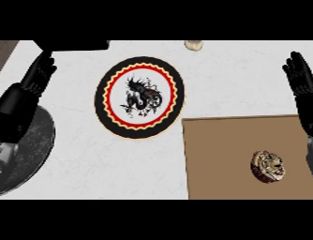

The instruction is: Pick the cupcake from the tray and place it in the plate

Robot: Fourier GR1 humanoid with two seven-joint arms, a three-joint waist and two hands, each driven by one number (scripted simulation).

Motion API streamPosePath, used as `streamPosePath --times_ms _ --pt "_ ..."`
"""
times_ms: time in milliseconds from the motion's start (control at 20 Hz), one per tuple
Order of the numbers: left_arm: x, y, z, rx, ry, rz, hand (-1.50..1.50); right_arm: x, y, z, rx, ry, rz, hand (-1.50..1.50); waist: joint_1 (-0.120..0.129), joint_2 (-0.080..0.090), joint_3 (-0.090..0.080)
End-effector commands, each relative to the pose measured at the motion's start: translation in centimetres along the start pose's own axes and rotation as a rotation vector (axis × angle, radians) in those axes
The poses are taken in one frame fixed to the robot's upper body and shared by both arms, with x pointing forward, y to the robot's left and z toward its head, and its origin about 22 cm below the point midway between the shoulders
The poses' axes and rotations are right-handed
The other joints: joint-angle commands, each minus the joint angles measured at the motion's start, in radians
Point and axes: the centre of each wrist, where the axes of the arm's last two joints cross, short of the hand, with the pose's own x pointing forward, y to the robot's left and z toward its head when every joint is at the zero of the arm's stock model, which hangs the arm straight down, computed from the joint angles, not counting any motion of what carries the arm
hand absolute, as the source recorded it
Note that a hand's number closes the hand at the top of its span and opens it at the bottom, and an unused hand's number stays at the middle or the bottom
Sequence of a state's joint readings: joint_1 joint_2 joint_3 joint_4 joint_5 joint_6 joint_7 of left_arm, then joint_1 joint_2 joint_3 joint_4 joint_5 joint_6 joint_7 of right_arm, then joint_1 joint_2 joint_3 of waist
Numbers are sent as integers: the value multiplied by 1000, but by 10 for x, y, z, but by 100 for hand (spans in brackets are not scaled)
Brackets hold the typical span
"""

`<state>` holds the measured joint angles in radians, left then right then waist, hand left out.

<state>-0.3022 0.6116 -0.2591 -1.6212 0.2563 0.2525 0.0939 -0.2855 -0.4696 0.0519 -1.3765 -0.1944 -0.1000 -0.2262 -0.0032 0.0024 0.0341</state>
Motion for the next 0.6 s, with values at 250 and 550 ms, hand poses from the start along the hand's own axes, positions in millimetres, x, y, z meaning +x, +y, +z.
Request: streamPosePath --times_ms 250,550 --pt "18 3 -15 26 -62 64 0 36 134 -13 528 124 -427 150 51 0 -36" --pt "-13 7 3 35 13 92 0 5 142 51 324 430 42 -150 -11 -12 -37"
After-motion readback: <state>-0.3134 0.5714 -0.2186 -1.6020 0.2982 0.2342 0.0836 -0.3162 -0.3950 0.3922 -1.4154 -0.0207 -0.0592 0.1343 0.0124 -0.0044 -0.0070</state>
